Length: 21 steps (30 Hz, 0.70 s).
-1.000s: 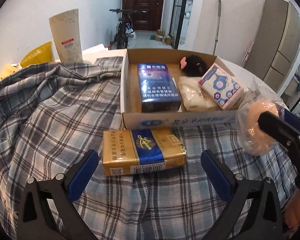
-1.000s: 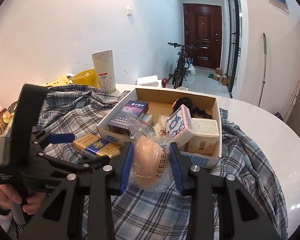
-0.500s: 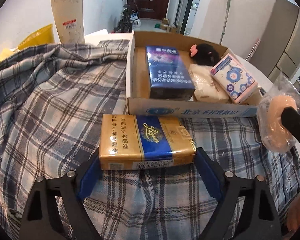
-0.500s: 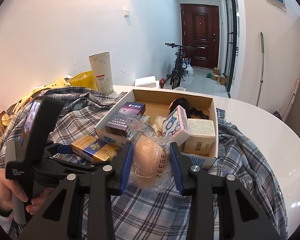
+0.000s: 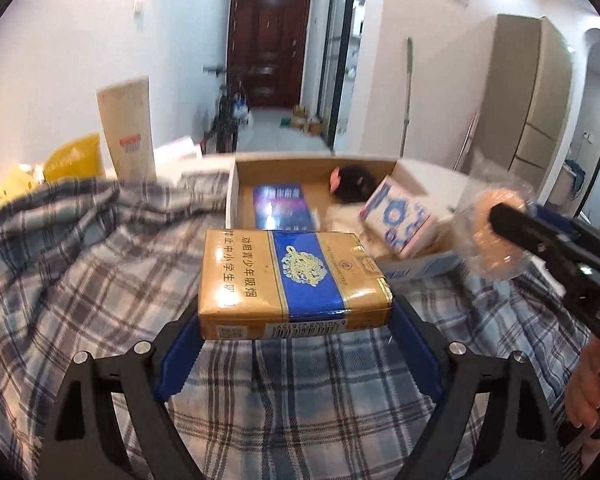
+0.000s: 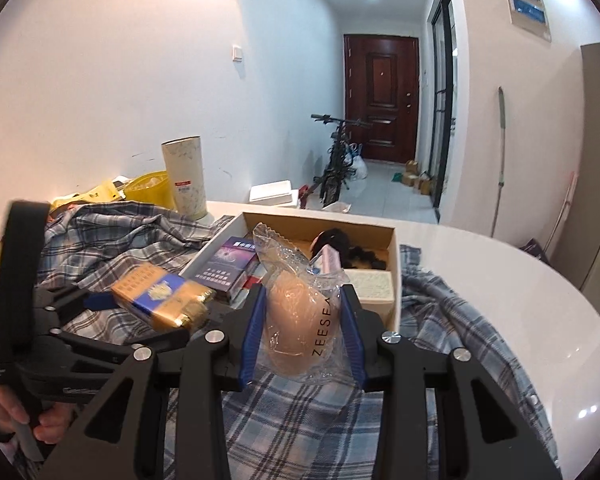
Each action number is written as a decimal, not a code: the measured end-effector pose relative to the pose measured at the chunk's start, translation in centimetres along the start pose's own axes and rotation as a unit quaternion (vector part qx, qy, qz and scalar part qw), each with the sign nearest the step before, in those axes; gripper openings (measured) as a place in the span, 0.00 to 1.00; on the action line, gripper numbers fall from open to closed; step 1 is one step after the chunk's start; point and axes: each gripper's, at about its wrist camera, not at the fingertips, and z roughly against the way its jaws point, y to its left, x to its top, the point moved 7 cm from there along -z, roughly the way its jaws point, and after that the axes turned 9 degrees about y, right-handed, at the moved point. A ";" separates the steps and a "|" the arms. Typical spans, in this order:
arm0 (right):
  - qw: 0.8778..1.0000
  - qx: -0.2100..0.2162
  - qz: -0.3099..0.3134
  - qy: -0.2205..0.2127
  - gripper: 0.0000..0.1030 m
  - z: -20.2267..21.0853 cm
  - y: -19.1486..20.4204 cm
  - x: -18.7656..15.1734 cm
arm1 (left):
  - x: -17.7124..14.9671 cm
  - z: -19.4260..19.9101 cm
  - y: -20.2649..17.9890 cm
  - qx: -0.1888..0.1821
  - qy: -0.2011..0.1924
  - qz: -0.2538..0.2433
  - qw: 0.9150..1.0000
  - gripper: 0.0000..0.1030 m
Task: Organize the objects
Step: 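Lift the gold pack over the box with the left tool while the right lifts the sponge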
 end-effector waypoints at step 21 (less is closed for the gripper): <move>0.998 -0.044 0.005 -0.043 0.35 2.3 -0.8 1.6 | 2.8 9.8 -2.8 0.028 -0.166 -0.051 0.984 0.87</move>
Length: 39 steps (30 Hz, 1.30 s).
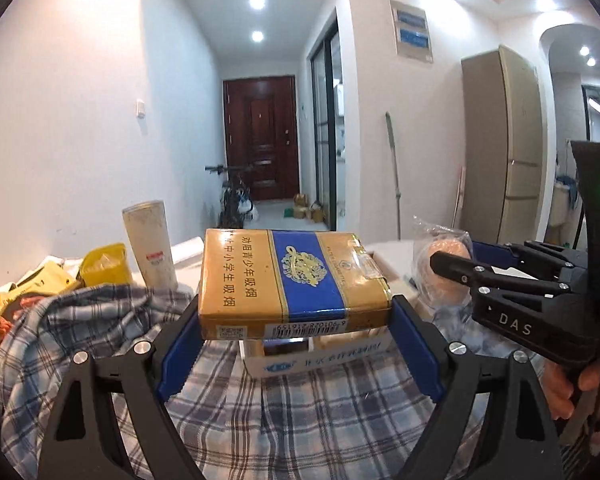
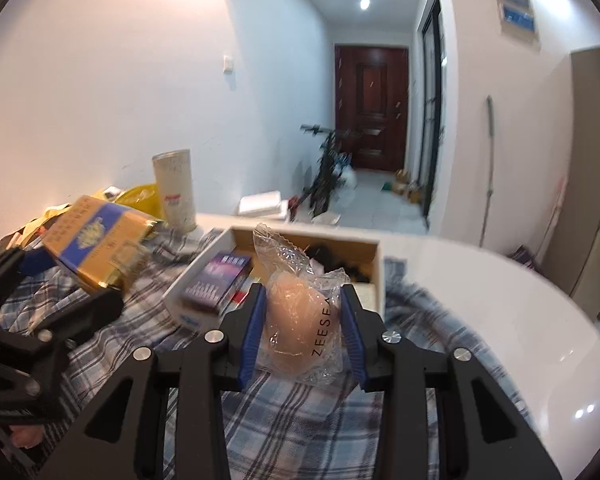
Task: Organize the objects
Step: 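Lift the gold pack over the box with the left tool while the right lifts the sponge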
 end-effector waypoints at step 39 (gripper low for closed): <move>0.986 -0.020 -0.094 -0.133 0.35 6.6 -5.7 13.8 | 14.8 -0.3 3.0 0.003 -0.033 0.053 0.998 0.87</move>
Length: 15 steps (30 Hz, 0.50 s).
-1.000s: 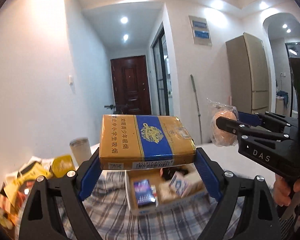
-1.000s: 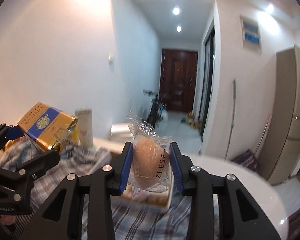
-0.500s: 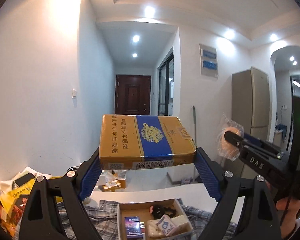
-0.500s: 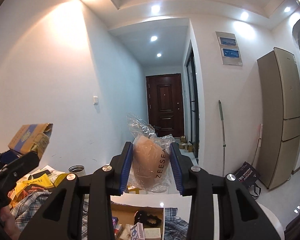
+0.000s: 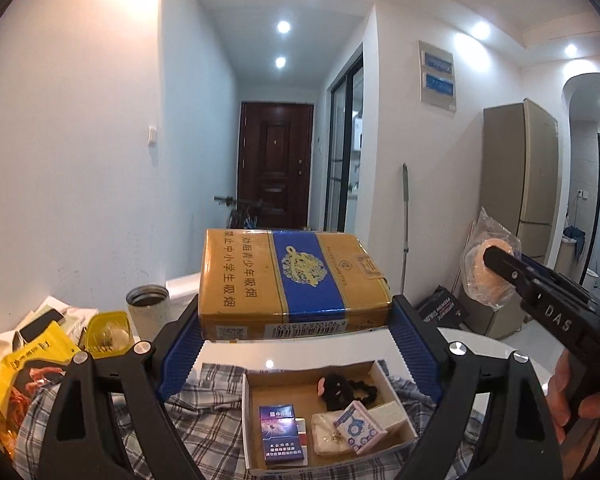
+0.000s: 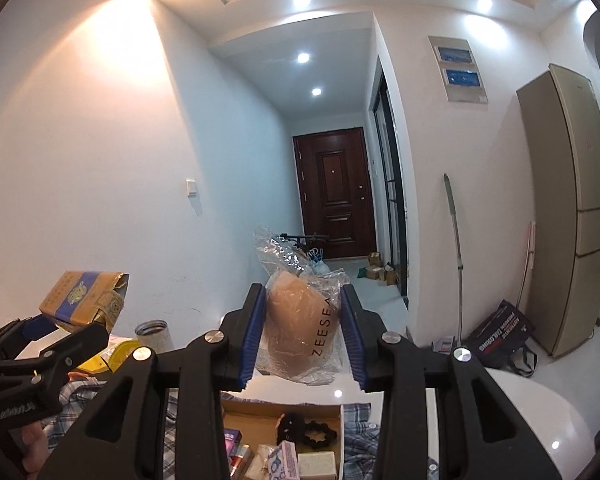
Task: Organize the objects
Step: 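Lift the gold pack over the box with the left tool while the right lifts the sponge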
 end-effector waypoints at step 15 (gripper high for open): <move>0.991 -0.040 0.032 0.123 0.35 -9.5 -1.5 -6.4 | -6.2 -12.7 -0.2 -0.018 0.119 0.007 0.993 0.87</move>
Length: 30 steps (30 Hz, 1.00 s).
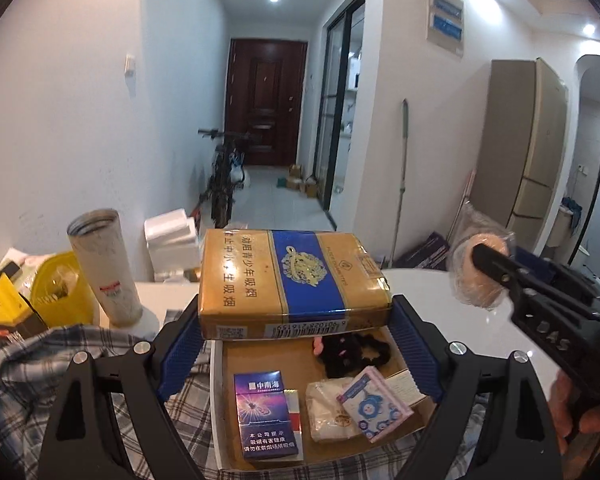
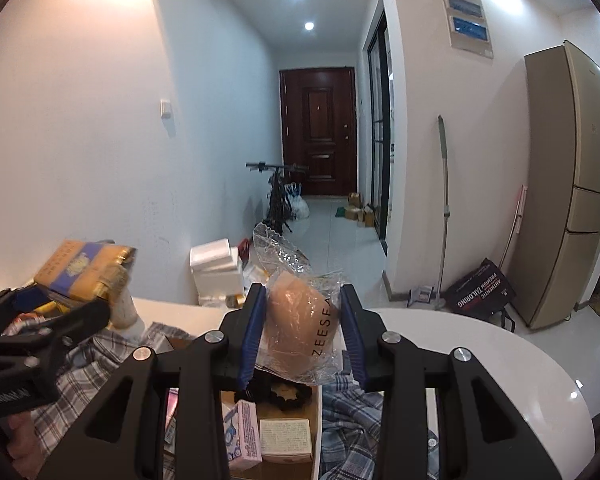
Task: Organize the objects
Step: 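Lift the gold pack over the box with the left tool while the right lifts the sponge, then lower the gold pack into the box and open the left tool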
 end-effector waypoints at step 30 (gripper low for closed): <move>0.997 -0.005 0.015 0.069 0.35 -4.8 -0.8 -2.6 | -7.4 -12.4 0.6 0.014 0.184 -0.018 0.983 0.88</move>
